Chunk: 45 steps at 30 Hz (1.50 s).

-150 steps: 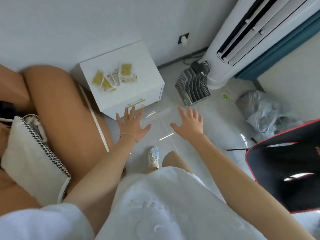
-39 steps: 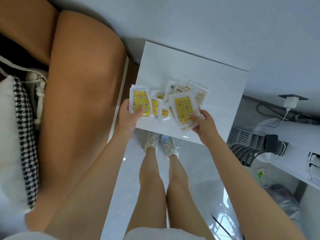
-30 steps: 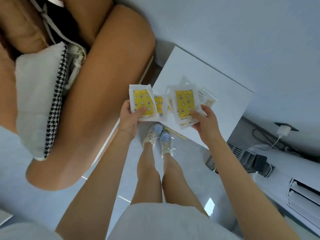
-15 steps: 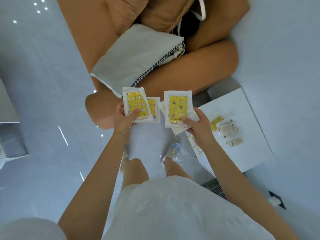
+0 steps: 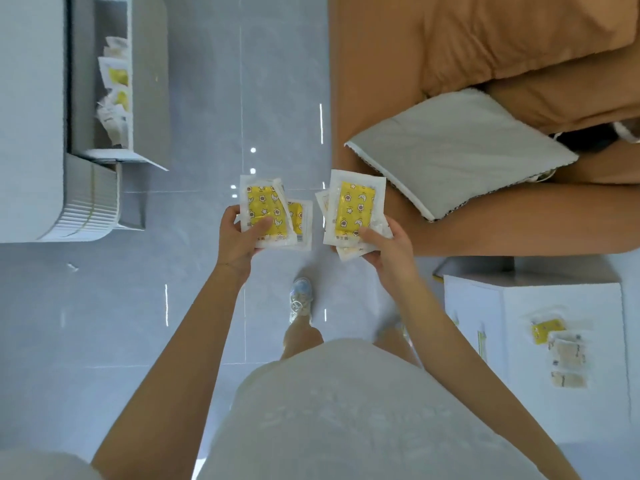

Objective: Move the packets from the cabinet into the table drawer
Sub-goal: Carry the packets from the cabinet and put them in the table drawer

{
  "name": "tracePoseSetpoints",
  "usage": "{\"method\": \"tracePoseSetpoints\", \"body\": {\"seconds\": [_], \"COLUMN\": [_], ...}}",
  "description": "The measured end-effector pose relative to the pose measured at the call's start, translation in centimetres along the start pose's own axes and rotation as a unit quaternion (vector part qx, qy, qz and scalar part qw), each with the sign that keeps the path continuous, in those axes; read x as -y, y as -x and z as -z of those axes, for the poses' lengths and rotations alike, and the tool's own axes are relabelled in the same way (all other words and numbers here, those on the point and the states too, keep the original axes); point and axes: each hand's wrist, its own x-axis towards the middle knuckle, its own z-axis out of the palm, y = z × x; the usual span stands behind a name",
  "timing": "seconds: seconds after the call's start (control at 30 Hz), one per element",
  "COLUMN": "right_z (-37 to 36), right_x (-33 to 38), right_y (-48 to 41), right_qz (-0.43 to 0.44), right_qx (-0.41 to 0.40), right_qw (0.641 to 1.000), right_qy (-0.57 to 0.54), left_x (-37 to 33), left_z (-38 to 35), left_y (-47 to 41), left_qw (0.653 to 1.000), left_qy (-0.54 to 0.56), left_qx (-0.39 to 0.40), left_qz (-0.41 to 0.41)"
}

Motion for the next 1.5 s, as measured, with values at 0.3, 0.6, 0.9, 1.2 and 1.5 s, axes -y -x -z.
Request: {"method": "tracePoseSetpoints", "body": {"seconds": [0.3, 0.6, 0.9, 1.2, 1.5], "right_z": [-12.3, -19.1, -26.6, -37.0, -52.5], "right_x": [-0.6, 3.8, 10.7, 15.8, 16.8], "right_y": [-3.3, -9.4, -17.3, -24.2, -31.0], "right_qz": [-0.022, -0.027, -0.046, -0.053, -0.029], "right_qx": [0.039, 0.075, 0.111, 0.159, 0.214], "right_qw": [0.996, 0.986, 0.97, 0.943, 0.896], "right_qy": [0.08, 0.147, 0.21, 0.288, 0.387], "left_x": [-2.5, -6.4, -13.2, -17.9, -23.4], "left_z": [10.1, 10.5, 10.9, 13.8, 20.2], "left_y": [-4.3, -9.4, -16.6, -23.5, -33.3], "left_qw": [0.994, 0.981, 0.964, 0.943, 0.924], "left_qy": [0.076, 0.149, 0.198, 0.254, 0.286], "left_qx": [-0.078, -0.117, -0.173, -0.212, -0.25], "left_qz": [0.019, 0.028, 0.029, 0.019, 0.031]}}
